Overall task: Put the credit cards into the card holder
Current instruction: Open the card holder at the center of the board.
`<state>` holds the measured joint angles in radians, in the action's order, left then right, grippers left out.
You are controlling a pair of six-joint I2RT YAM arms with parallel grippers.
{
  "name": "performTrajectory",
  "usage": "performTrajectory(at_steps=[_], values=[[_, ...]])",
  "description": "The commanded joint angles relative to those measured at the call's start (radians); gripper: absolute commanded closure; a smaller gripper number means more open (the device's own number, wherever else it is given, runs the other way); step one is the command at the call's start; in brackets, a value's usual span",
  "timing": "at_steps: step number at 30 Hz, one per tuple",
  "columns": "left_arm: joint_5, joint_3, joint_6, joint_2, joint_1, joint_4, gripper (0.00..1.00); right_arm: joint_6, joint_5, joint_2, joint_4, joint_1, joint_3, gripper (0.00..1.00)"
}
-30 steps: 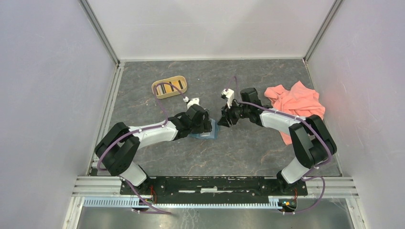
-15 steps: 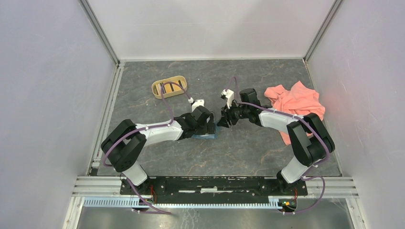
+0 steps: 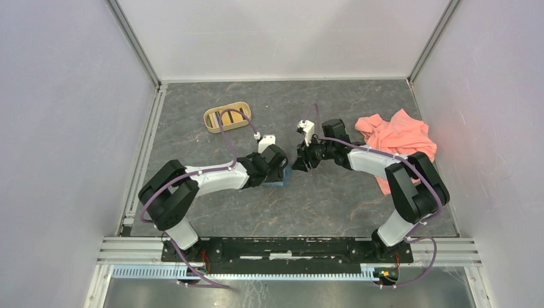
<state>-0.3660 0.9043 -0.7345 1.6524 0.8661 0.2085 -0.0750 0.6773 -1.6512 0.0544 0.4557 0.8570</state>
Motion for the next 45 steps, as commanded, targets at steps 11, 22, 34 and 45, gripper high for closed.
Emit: performTrajectory(at_steps=[11,22,34,45], values=[[0.064,-0.053,-0.001,-0.1,-0.044,-0.052,0.64,0.073,0.046,0.01,0.082,-0.002,-0.016,0.35],[0.151,-0.147,-0.02,-0.211,-0.12,-0.111,0.74,0.145,-0.092,-0.069,0.026,0.069,0.098,0.3],[0.322,-0.307,-0.053,-0.332,-0.263,-0.226,0.79,0.125,-0.196,-0.193,-0.087,0.15,0.236,0.34],[0.437,-0.381,-0.085,-0.382,-0.343,-0.296,0.8,0.083,-0.309,-0.167,-0.093,0.167,0.215,0.8]])
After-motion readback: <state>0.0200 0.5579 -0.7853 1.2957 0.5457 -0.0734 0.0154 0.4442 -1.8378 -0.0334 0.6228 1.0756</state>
